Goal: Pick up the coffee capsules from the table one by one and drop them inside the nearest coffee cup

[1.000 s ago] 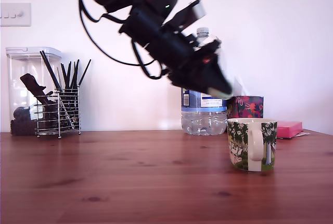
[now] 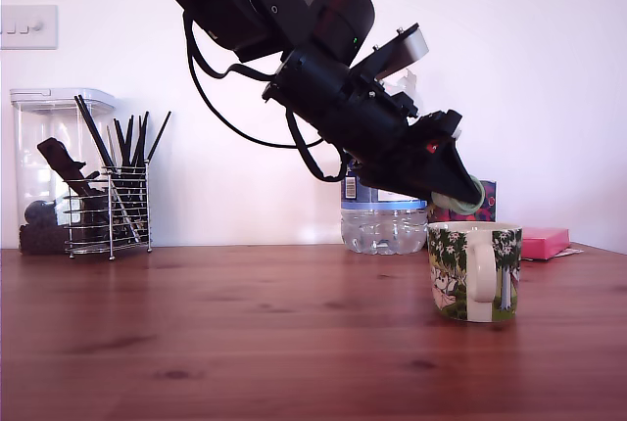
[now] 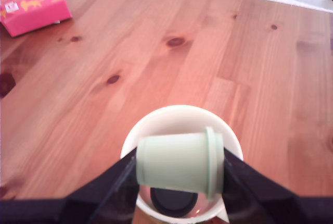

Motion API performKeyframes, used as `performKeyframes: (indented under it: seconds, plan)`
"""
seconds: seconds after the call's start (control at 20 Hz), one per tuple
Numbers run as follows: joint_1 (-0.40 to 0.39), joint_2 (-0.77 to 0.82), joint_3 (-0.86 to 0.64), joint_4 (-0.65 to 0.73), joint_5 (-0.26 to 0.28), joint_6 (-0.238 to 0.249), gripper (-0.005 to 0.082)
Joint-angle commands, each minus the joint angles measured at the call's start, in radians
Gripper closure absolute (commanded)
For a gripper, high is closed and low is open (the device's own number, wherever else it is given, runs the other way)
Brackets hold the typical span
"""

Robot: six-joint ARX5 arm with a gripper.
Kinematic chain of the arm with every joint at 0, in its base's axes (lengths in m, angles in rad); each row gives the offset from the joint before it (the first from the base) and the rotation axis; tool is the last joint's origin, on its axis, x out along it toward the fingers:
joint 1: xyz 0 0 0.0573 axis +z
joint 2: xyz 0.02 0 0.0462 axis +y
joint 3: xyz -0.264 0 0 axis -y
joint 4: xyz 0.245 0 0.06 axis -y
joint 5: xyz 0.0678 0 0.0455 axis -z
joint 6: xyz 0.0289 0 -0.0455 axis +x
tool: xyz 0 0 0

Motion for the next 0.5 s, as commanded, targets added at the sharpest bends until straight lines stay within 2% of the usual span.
performKeyframes:
  seconds: [0.0,0.35,0.4,0.45]
  plan:
    - [-0.003,0.016,0.008,0.005,0.001,0.004,0.0554]
    - [-0.003,0.016,0.008,-0.006,0.004,0.004,0.0546]
    - [-0.003,0.016,0.008,-0.009,0.004,0.005,0.0496]
    - [-0.003,0.016,0.008,-0.009,0.004,0.005,0.0374]
